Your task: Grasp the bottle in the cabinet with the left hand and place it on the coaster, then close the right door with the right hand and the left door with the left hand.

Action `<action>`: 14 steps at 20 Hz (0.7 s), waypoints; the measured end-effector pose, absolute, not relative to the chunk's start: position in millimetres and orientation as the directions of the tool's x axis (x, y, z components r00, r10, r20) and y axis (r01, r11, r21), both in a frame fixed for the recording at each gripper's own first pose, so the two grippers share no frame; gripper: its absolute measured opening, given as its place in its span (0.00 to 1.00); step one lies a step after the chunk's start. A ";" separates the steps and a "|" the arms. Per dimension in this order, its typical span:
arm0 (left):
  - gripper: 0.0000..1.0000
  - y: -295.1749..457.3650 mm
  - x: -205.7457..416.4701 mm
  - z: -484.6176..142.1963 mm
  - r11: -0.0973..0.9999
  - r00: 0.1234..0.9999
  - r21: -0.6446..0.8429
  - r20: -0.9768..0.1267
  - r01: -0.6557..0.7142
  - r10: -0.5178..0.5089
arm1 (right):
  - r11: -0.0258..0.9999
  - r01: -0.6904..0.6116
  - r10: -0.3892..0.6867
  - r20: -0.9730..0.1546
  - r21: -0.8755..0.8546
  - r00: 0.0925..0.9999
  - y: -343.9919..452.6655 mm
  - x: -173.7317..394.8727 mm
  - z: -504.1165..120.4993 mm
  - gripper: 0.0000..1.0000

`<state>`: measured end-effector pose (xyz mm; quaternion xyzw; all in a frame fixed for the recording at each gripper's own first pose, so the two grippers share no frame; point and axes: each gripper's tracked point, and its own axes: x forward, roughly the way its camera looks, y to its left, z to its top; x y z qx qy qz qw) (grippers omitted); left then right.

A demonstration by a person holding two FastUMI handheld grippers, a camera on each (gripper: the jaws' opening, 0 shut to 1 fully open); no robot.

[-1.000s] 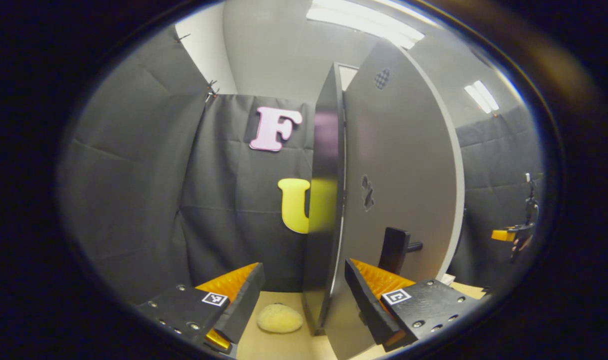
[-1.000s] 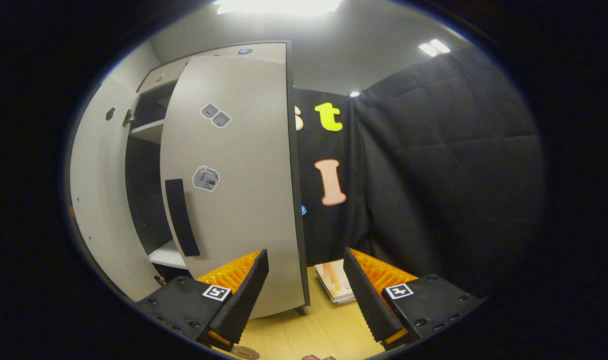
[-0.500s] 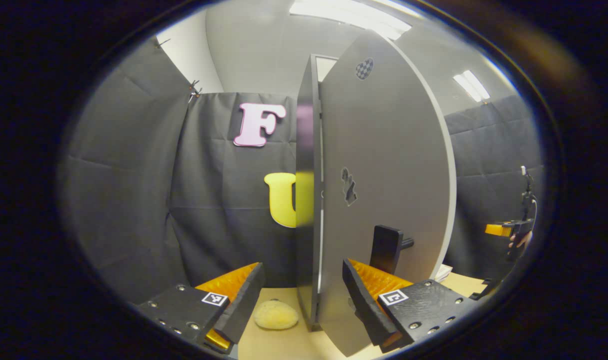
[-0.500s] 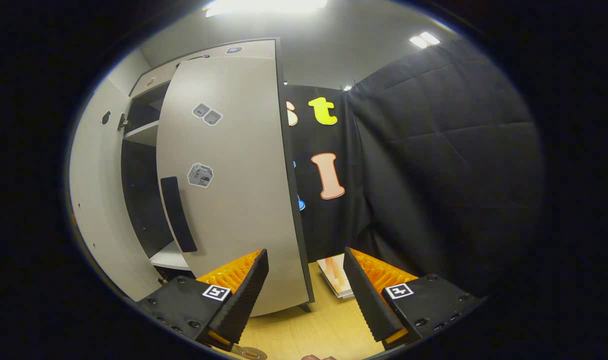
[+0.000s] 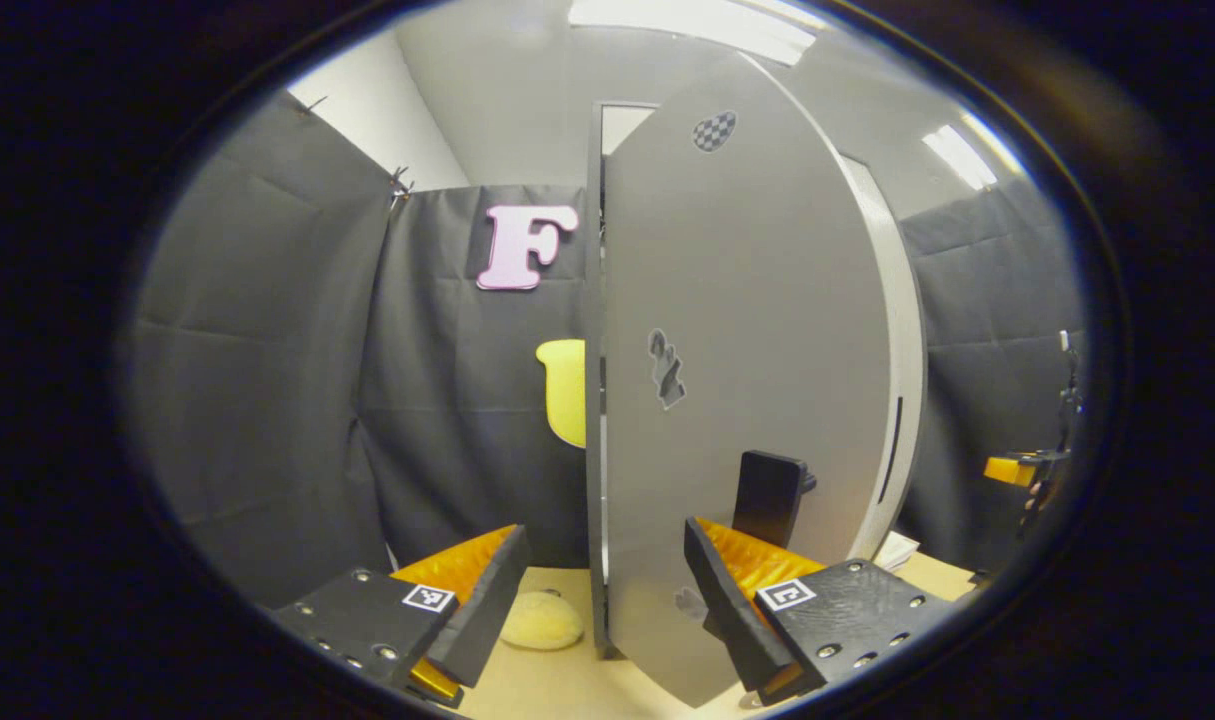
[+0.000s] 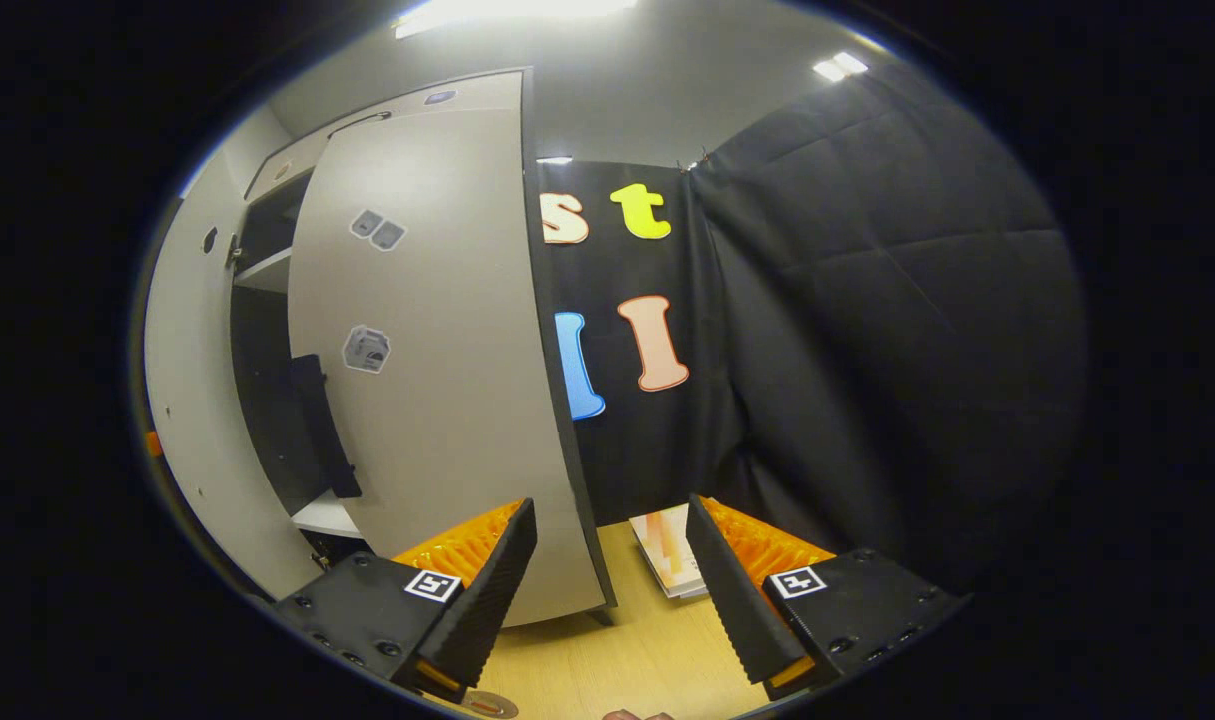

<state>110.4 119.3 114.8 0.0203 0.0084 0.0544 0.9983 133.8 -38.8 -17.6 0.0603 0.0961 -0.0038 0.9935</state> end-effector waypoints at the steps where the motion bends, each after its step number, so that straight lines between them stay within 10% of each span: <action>1: 0.93 113.6 109.2 114.9 0.991 0.991 0.039 -0.012 -0.132 0.132 | 0.992 0.020 0.004 -0.195 0.121 0.981 -46.9 138.0 -16.7 0.96; 14: 0.94 26.0 100.0 94.3 0.971 0.970 0.005 -0.045 -0.239 0.239 | 0.985 -0.097 0.125 -0.193 0.144 0.973 -113.7 161.6 -16.7 0.96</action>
